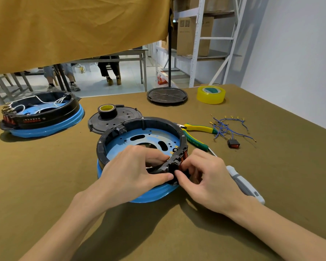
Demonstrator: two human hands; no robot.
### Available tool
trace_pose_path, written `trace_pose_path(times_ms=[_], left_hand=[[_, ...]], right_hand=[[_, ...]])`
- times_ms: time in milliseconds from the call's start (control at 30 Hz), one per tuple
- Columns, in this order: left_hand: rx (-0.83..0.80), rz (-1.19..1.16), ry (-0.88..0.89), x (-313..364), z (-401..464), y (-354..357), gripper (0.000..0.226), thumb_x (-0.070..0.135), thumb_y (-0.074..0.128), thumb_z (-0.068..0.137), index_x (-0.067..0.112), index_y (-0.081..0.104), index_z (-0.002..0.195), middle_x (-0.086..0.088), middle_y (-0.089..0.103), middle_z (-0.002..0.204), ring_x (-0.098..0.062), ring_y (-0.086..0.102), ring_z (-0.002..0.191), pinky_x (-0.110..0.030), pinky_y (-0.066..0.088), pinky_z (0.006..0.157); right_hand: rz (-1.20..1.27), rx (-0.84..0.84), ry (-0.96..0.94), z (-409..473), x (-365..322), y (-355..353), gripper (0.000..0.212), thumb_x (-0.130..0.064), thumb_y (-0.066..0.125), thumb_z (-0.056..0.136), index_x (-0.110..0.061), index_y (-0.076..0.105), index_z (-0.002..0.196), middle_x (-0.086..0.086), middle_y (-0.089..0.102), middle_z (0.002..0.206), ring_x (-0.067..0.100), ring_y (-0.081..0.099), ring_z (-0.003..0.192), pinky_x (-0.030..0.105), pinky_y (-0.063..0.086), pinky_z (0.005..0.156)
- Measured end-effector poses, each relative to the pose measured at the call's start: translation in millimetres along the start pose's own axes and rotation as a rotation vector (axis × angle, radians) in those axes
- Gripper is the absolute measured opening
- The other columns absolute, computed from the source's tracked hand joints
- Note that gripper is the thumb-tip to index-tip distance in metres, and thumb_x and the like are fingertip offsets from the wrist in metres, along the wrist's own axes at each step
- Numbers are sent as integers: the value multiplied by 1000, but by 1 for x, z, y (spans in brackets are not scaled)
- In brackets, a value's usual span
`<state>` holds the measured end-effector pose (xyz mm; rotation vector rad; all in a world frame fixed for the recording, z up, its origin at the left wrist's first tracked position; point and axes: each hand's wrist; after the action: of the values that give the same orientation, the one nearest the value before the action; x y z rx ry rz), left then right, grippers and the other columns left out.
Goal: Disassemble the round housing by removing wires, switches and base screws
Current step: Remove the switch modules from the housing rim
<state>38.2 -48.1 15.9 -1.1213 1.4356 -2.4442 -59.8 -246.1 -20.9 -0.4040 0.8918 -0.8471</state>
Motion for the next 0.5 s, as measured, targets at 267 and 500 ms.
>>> trace_pose_path(times_ms=[267,500], left_hand=[[-60,15,8,1,3,-1,32,51,74,87,51,68,119,40,70,102,16,64,99,-32,61,81],[-62,84,28,-2,5,-1,37,59,69,85,49,66,121,37,70,104,17,62,103,-30,61,80]], right_hand=[[1,29,-83,-2,1,-3,20,-22,77,89,-25,58,82,-17,47,82,6,50,69,12,39,58],[4,56,-62,-4,-11,-5,24,-18,74,89,-25,55,102,-20,55,81,7,57,68,11,42,57]])
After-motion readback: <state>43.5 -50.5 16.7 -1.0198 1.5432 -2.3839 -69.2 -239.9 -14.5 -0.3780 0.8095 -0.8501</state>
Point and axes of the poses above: each hand's wrist, its own z-axis towards the middle knuckle, its own y-axis out of the palm, x = y × z
